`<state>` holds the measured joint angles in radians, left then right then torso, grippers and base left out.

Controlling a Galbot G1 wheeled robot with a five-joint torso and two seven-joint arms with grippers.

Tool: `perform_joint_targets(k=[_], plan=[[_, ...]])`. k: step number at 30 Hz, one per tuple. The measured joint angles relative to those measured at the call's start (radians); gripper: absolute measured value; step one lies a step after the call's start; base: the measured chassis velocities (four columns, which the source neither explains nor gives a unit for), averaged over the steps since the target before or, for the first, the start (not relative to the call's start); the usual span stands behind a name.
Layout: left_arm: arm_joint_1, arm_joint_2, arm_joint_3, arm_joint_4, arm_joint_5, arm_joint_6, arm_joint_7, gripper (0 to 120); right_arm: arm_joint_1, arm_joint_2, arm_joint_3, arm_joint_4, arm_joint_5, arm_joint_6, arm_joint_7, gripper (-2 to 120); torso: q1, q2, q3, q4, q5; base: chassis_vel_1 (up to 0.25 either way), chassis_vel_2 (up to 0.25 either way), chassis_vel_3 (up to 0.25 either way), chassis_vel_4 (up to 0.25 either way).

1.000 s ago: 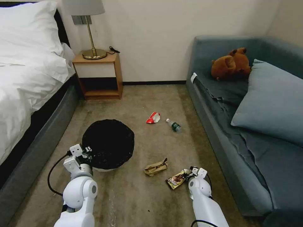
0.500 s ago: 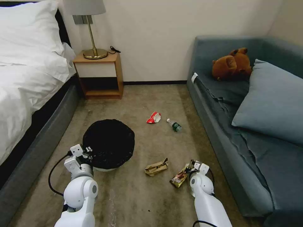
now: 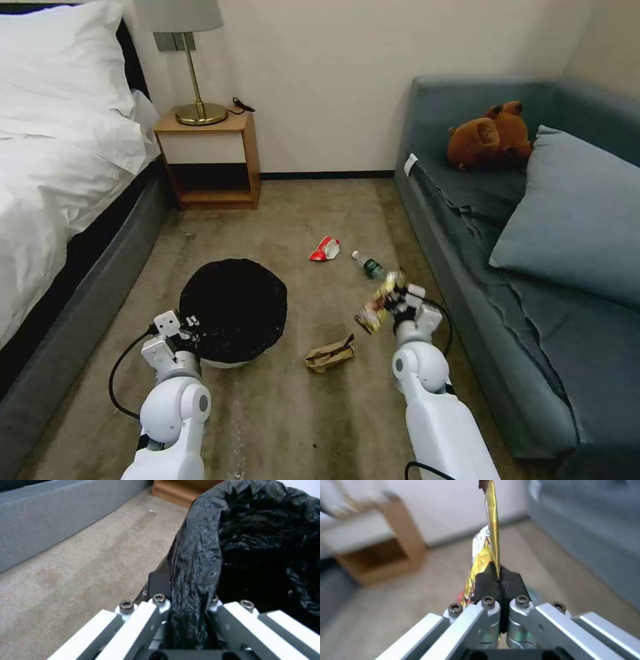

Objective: Pick up the trash bin, then pick up the garbage on the floor and place it into the trash bin.

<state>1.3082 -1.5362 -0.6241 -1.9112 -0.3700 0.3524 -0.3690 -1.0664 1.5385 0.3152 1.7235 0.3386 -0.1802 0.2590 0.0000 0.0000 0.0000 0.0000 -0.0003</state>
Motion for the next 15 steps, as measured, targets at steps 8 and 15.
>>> perform_joint_targets(k=[8, 15], plan=[[-0.021, -0.01, 0.001, 0.032, -0.016, -0.013, 0.002, 4, -0.012, -0.06, -0.207, 0.134, -0.087, 0.105, -0.035, 0, 0.0, 0.0, 0.0, -0.0001, 0.0003, 0.0, 0.0, 0.0, 0.0], [-0.022, -0.022, 0.016, 0.061, -0.012, -0.027, 0.006, 4, 0.013, -0.055, -0.312, 0.123, -0.12, 0.177, -0.035, 0, 0.0, 0.0, 0.0, 0.0, 0.0003, 0.0, 0.0, 0.0, 0.0]])
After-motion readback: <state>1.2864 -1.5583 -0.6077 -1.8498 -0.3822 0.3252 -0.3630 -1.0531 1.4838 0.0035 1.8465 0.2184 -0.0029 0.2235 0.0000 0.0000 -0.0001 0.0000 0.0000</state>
